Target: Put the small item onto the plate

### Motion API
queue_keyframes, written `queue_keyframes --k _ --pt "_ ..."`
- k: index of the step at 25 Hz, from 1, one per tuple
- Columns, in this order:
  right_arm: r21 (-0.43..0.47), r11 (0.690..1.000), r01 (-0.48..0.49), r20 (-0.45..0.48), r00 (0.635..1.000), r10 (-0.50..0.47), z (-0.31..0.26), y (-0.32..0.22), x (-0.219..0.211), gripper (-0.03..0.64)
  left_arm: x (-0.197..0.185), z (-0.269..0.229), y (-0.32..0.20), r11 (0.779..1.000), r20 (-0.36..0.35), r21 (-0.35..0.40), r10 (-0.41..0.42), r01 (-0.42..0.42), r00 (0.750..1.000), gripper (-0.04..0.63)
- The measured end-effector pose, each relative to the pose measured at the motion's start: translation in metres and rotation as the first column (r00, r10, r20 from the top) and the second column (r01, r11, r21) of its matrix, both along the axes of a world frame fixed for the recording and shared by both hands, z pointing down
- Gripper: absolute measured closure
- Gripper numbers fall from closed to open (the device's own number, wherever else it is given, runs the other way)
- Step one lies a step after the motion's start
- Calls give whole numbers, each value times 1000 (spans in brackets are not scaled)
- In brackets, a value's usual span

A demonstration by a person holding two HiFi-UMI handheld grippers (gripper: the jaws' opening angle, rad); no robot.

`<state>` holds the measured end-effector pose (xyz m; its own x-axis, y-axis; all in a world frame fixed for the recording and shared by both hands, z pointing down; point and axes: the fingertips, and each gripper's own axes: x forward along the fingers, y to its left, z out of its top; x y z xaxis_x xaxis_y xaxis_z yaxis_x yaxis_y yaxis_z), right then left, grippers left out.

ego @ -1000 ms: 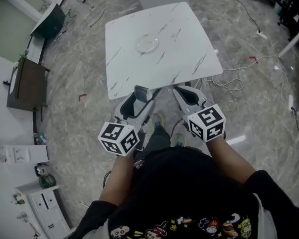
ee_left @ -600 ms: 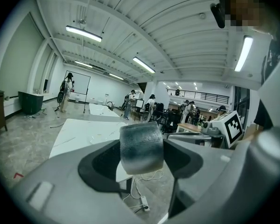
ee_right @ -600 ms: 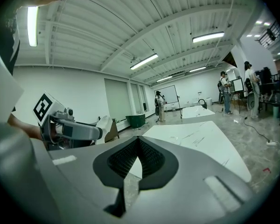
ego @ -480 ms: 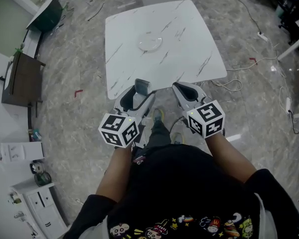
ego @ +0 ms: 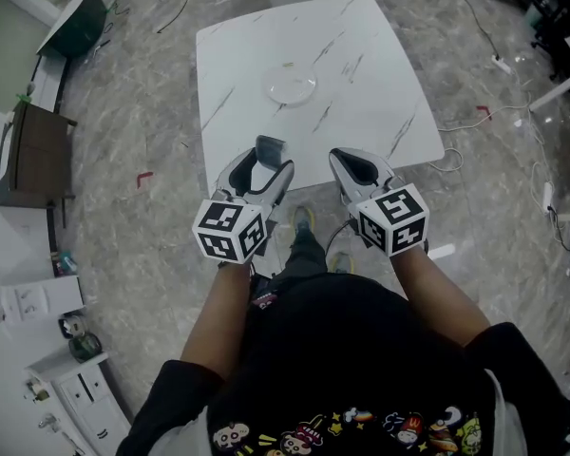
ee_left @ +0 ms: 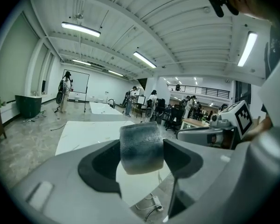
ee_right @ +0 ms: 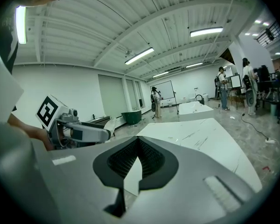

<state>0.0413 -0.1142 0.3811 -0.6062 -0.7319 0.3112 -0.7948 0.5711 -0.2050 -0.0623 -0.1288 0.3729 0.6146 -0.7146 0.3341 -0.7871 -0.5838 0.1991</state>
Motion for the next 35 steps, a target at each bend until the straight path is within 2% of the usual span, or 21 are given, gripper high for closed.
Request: queue_keyframes --k 9,16,24,35 --pt "-44 997 -69 -36 997 67 14 -80 -26 600 -29 22 -96 998 3 -17 60 -60 998 295" --pt "-81 989 -124 -63 991 120 25 -123 -33 600 -31 41 -154 991 19 -47 124 -123 992 295" --pt "-104 975 -198 -79 979 190 40 -154 -24 600 -14 74 -200 979 61 -81 190 -185 980 295" --pt "-152 967 -205 -93 977 192 76 -182 -19 600 1 116 -237 968 136 -121 238 -222 962 295"
